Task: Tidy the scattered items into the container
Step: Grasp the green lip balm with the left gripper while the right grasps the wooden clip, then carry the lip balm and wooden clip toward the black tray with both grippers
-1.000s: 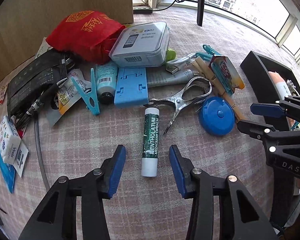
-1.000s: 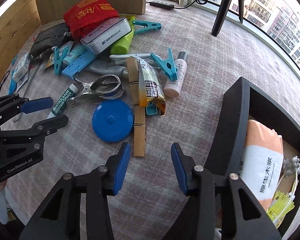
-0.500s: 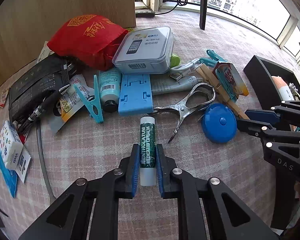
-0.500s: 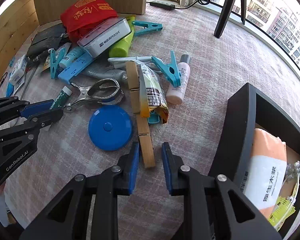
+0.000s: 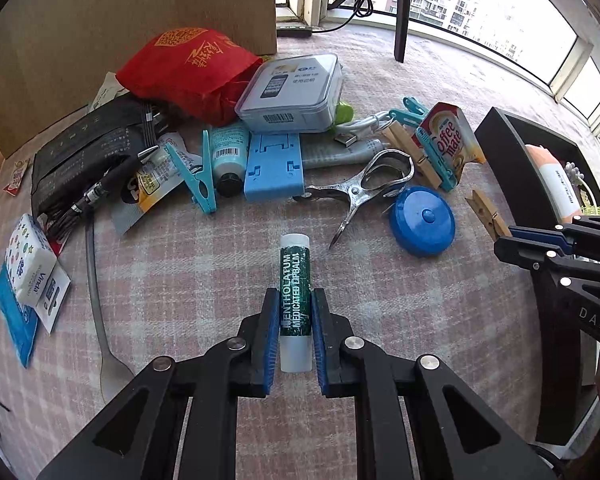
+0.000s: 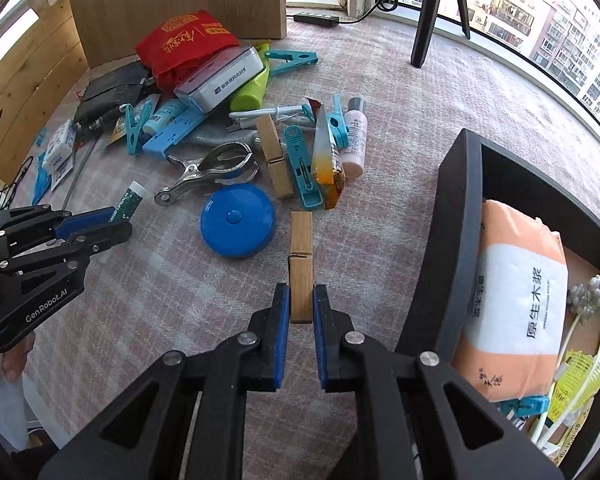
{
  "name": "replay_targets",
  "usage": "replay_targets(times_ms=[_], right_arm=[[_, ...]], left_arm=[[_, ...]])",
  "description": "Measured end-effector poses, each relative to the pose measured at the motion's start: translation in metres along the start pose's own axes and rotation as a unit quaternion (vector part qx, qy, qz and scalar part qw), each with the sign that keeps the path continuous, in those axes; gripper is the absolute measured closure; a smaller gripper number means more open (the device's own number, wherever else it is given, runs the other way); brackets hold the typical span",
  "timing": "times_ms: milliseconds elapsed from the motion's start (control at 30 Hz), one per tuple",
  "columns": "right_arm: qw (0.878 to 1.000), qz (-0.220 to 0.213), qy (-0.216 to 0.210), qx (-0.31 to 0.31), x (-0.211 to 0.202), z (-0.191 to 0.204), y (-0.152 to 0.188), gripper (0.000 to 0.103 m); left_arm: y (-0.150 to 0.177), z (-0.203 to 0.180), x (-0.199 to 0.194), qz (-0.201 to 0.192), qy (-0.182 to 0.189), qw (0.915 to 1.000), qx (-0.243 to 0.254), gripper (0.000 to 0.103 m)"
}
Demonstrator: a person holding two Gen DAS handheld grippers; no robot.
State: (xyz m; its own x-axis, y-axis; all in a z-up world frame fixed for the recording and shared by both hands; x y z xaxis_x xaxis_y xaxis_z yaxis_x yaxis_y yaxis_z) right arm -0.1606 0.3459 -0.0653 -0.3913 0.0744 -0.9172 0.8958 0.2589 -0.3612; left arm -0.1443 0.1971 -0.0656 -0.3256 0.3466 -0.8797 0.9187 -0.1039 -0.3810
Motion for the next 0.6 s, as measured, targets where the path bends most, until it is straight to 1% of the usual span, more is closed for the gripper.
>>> replay_targets(times_ms=[167, 233, 300, 433, 500, 600], right_arm=[[1.0, -0.02, -0.001, 0.016, -0.025, -0.009, 0.003, 0.092], [0.999, -0.025, 0.003, 0.028, -0.031, -0.019, 0.002, 0.091], [0.999, -0.028, 0.006, 0.041, -0.04, -0.035, 0.008, 0.091], [0.997, -0.027, 0.028, 0.071, -0.044, -0.07, 0.014, 0.091], [0.995, -0.025, 0.039, 0.09, -0.048, -0.091, 0.022, 0.091], [0.991, -0.021, 0.057, 0.121, -0.054, -0.125, 0.036, 0.091]], left_arm=[[-0.005, -0.011, -0.013, -0.011, 0.012, 0.9999, 0.003, 0.089], [-0.007, -0.021, -0.019, -0.017, 0.018, 0.9997, 0.008, 0.089], [-0.013, -0.036, -0.023, -0.022, 0.025, 0.9993, 0.018, 0.089], [-0.023, -0.069, -0.025, -0.027, 0.043, 0.9977, 0.044, 0.089], [-0.025, -0.085, -0.029, -0.027, 0.05, 0.9966, 0.06, 0.089], [-0.023, -0.114, -0.033, -0.021, 0.069, 0.9942, 0.08, 0.089]])
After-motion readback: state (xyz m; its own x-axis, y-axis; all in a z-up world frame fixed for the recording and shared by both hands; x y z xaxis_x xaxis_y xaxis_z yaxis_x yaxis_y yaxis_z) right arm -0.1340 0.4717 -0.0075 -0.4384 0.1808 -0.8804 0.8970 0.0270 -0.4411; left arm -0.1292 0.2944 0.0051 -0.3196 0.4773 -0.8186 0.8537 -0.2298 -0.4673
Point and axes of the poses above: each gripper's, at about its wrist camera, not at the fingertips, and x roughly the way its jaws point, z to its left, y to its underside, the point moved 10 cm from there along x, roughly the way its jaws point, and after that the axes turned 15 degrees about y, right-handed, at the moved point
